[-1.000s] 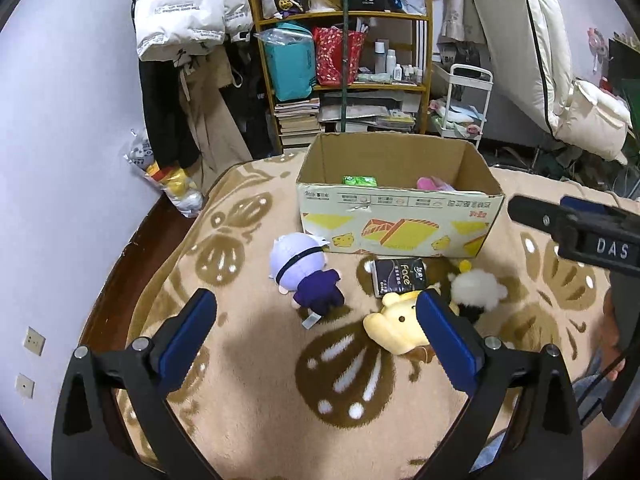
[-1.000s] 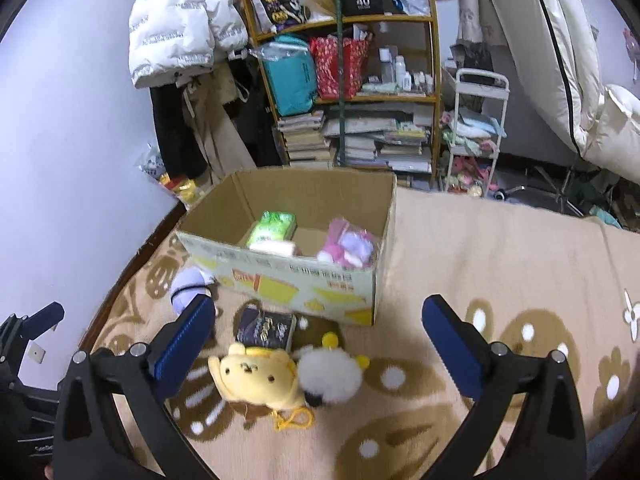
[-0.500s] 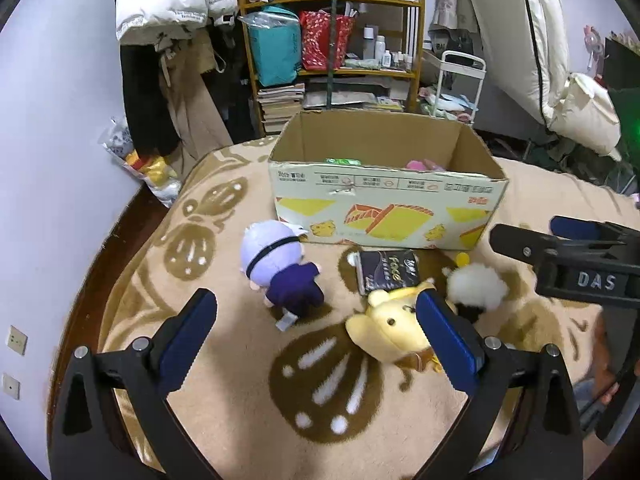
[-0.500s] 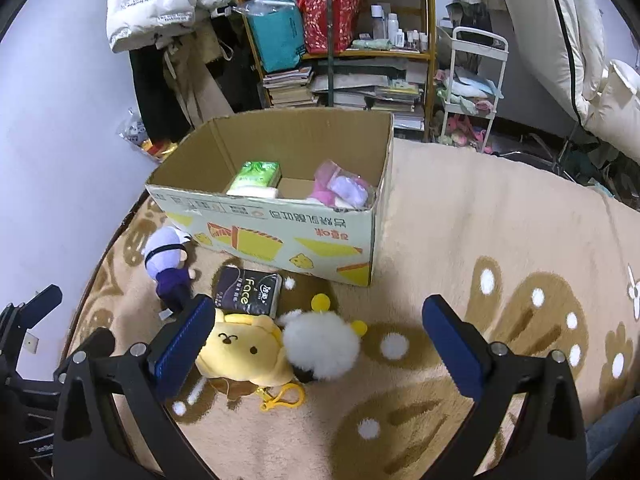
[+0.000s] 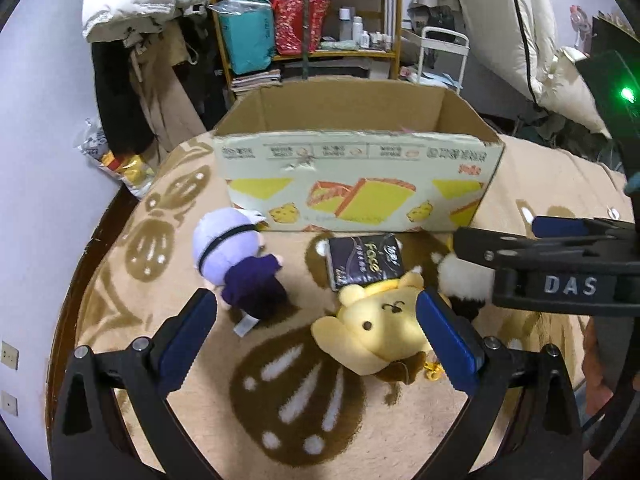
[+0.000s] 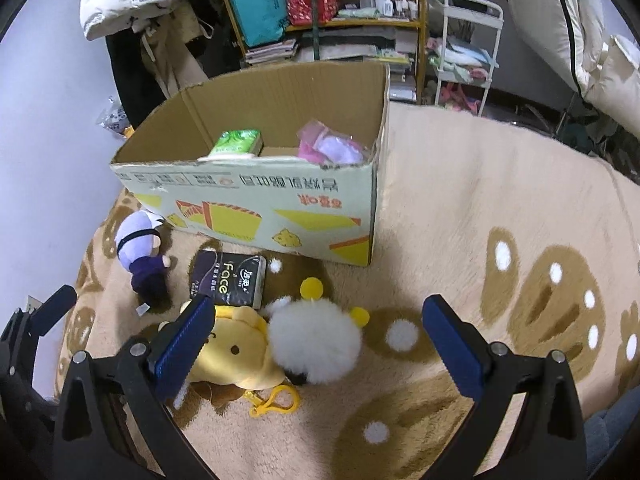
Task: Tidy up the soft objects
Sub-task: 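Grasp the yellow bear plush with the left tool while the right tool grasps the white pompom plush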
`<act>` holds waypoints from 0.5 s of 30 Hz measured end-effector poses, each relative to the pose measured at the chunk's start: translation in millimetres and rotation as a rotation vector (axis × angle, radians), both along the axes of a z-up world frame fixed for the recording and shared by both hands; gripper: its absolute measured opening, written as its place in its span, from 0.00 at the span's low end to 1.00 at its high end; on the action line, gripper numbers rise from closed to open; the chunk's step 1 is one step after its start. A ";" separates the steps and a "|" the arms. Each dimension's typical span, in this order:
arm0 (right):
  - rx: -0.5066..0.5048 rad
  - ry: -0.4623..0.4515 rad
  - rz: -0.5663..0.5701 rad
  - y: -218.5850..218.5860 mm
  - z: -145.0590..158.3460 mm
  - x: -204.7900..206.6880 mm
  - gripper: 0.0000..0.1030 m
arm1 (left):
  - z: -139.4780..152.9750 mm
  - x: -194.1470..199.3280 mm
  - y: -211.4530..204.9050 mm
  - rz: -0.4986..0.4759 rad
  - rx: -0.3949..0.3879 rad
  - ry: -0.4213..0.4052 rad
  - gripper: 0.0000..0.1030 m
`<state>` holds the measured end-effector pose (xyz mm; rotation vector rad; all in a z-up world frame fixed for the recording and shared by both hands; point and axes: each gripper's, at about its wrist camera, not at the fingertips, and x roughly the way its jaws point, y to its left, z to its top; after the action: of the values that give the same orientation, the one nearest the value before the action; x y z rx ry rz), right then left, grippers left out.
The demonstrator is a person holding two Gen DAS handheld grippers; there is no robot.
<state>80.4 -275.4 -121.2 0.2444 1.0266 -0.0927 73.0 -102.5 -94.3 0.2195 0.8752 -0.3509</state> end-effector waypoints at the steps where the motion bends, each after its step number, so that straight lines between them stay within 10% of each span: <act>1: 0.002 0.008 -0.001 0.4 -2.4 0.8 1.00 | -2.1 -0.7 -0.6 -0.005 -0.004 0.006 0.96; 15: 0.049 0.132 -0.014 -2.3 -31.4 6.3 1.00 | -35.7 -5.3 -27.0 -0.110 0.037 0.070 0.96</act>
<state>86.7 -277.7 -152.5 0.2933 1.1599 -0.0974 67.6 -129.5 -129.9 0.2916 0.9408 -0.4472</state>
